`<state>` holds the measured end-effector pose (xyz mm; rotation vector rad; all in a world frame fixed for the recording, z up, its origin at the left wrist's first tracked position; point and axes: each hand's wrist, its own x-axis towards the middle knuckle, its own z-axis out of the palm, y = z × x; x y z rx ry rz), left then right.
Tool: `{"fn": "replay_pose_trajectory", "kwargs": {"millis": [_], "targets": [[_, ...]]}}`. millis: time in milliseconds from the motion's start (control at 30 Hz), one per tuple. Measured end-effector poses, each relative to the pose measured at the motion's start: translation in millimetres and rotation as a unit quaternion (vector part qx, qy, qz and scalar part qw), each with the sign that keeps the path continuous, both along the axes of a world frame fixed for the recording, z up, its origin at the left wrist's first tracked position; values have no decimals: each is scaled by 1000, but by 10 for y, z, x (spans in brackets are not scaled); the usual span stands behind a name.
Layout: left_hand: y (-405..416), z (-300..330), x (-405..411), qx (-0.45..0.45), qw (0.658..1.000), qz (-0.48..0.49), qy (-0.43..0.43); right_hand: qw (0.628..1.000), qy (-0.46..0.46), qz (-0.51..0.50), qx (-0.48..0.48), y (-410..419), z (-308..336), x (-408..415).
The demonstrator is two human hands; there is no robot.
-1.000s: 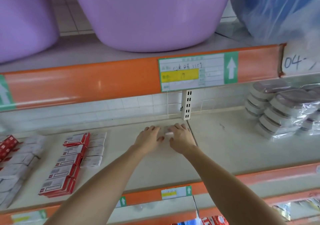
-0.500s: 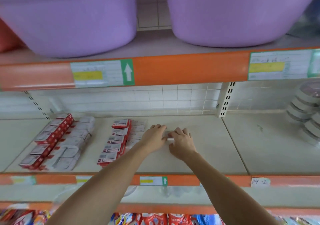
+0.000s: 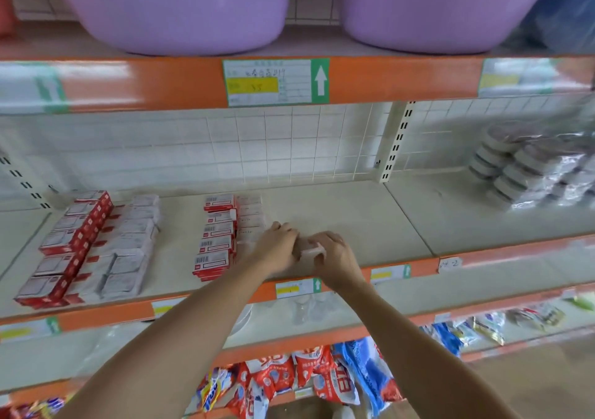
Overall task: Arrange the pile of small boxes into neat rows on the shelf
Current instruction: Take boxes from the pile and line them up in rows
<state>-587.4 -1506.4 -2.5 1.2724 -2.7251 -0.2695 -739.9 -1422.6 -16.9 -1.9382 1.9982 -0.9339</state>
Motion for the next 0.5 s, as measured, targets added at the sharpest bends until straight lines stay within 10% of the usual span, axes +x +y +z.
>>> {"fn": "replay_pose_trajectory", "kwargs": {"millis": [500], "targets": [[225,140,496,31,999,-17,9,989,70,40,123,28,153,158]]}}
